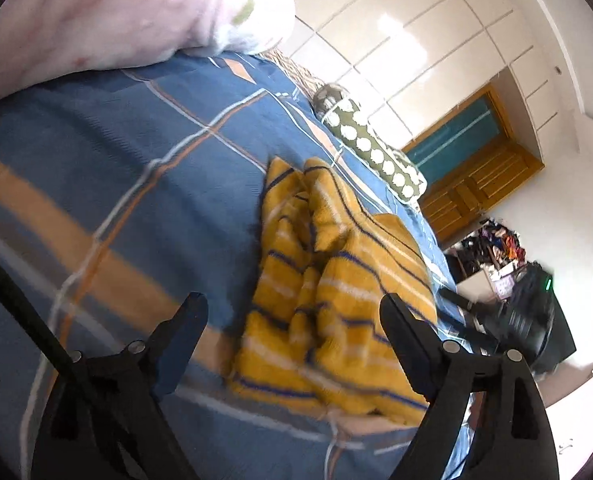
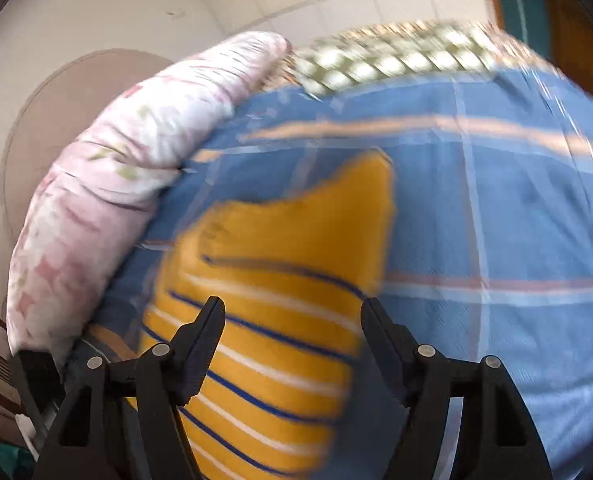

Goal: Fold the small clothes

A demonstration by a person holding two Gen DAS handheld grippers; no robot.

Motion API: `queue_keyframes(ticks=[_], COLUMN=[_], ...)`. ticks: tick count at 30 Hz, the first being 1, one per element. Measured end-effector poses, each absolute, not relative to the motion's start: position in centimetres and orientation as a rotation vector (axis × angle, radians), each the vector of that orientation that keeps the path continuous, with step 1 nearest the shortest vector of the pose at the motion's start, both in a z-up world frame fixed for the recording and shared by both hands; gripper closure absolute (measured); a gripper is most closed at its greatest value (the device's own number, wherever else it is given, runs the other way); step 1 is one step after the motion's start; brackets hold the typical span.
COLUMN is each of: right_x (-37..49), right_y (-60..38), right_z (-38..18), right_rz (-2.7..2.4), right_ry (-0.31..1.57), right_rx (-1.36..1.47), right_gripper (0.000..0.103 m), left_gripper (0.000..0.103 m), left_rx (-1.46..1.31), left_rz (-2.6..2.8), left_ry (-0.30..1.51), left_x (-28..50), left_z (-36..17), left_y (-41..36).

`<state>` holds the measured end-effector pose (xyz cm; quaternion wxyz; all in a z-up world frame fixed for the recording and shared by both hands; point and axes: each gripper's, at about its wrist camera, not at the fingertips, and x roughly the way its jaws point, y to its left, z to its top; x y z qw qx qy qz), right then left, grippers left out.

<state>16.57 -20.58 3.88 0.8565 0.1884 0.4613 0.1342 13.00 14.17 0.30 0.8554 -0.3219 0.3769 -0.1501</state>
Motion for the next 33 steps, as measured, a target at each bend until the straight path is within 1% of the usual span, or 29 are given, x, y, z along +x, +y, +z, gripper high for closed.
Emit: queue_keyframes(ticks=[3,4,5,6,7,8,9,10,11,12,16,18,20,21,22,24,26,27,28,30,32,33], right_x=[16.6,16.9,17.3,17.8,17.9,17.8,18.0,17.8,17.6,17.0,14.7,14.3,14.5,14.5,14.3,13.5,12.4,12.1,12.1,12.7,14.1,14.9], right_y=[-21.3,-21.2,-20.7,-20.2,-19.9,-19.7,-19.7,-20.0,-20.3,-20.9,-22.6,-22.5,-21.7,-21.1,-20.9,-20.8,-20.8,-20.4,-19.6,-17.7,-15.4,-14.5], right_z=[0.9,0.0,-0.6,-1.5,-1.7,-1.6,-1.3,-0.4,0.6,2.1,5.7,5.6,4.2,3.3,3.3,4.6,6.8,7.7,8.7,9.6,9.1,8.6], right_rz=[0.352,0.372,0.389,0.393,0.388,0.392,0.399,0.416,0.428,0.443,0.428,0.363,0.276,0.239,0.235,0.209,0.138,0.129,0.128,0.165,0.217,0.238], right_ry=[0.979,0.984,0.990,0.998,1.000,1.003,1.005,0.997,0.980,0.947,0.857,0.881,0.963,1.005,0.999,0.939,0.832,0.797,0.779,0.775,0.810,0.834], right_rx=[0.569,0.616,0.660,0.706,0.722,0.736,0.744,0.743,0.734,0.722,0.640,0.545,0.425,0.365,0.343,0.317,0.278,0.260,0.232,0.189,0.165,0.162], right_gripper=[0.028,0.028,0.034,0.038,0.042,0.051,0.055,0.062,0.066,0.067,0.068,0.065,0.054,0.052,0.051,0.051,0.051,0.051,0.051,0.057,0.071,0.073], left_gripper=[0.017,0.032,0.045,0.060,0.062,0.064,0.071,0.073,0.074,0.074,0.074,0.074,0.073,0.073,0.073,0.072,0.057,0.046,0.040,0.038,0.034,0.029], left_rx=[-0.621,-0.616,-0.619,-0.627,-0.636,-0.645,-0.655,-0.666,-0.665,-0.655,-0.627,-0.581,-0.547,-0.564,-0.595,-0.620,-0.614,-0.618,-0.623,-0.610,-0.551,-0.534], left_rz=[-0.328,-0.343,-0.375,-0.398,-0.403,-0.404,-0.418,-0.440,-0.463,-0.481,-0.553,-0.488,-0.424,-0.429,-0.439,-0.415,-0.354,-0.320,-0.272,-0.191,-0.119,-0.099], left_ry=[0.868,0.901,0.932,0.953,0.958,0.944,0.934,0.921,0.902,0.886,0.878,0.914,0.951,0.956,0.954,0.918,0.868,0.849,0.829,0.790,0.756,0.747], left_x=[14.6,15.0,15.2,15.3,15.3,15.2,15.1,14.8,14.6,14.2,13.3,13.4,13.3,13.1,12.8,11.9,10.8,10.3,10.1,9.4,8.8,8.4], left_z=[-0.4,-1.0,-1.6,-1.9,-2.0,-1.8,-1.6,-1.2,-0.5,0.0,1.2,0.4,-0.7,-1.1,-1.2,-0.9,-0.4,-0.3,-0.1,0.3,1.1,1.3], left_y=[12.7,12.3,11.9,11.7,11.7,11.6,11.5,11.2,10.7,10.2,7.9,7.4,7.9,8.4,9.1,10.6,12.1,12.7,13.4,14.4,15.0,15.3])
